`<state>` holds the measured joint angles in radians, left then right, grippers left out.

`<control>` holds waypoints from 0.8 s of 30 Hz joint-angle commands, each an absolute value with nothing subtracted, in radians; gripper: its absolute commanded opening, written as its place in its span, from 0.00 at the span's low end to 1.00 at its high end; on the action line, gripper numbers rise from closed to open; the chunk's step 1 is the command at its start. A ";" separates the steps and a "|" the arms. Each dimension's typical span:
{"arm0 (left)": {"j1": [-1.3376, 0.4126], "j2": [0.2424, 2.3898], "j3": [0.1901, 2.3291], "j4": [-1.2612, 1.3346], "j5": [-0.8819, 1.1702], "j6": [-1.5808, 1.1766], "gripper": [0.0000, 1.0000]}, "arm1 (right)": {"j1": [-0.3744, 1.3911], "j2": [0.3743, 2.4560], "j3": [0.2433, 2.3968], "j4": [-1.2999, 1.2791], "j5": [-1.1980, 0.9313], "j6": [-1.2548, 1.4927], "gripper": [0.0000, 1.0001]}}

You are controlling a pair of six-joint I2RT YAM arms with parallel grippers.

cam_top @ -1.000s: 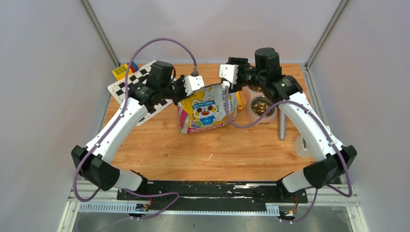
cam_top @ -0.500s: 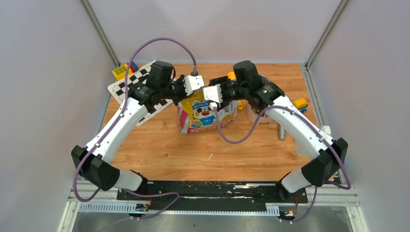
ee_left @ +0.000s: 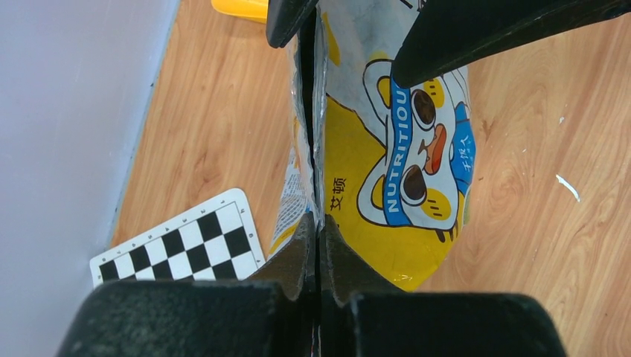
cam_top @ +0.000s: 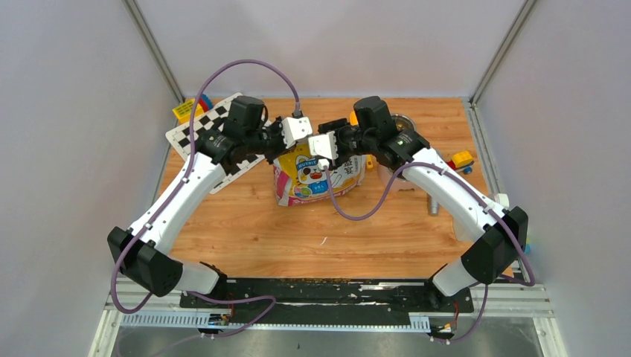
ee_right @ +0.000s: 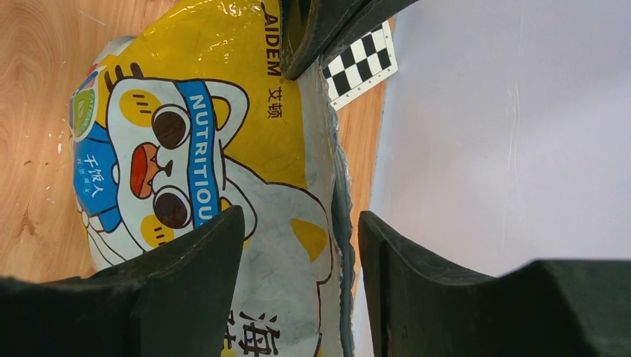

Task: Serve the pet food
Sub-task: Close the pet food bag at the center of the board.

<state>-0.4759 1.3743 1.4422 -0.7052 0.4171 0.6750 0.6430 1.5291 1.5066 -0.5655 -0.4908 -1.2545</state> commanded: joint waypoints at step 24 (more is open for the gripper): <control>-0.471 1.290 1.463 -0.639 0.457 0.687 0.00 | 0.660 1.515 1.394 -0.381 -0.273 -1.297 0.00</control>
<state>-0.4763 1.3743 1.4384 -0.6991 0.4282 0.6792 0.6655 1.5318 1.4036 -0.4267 -0.3664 -1.2842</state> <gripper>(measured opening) 0.009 0.047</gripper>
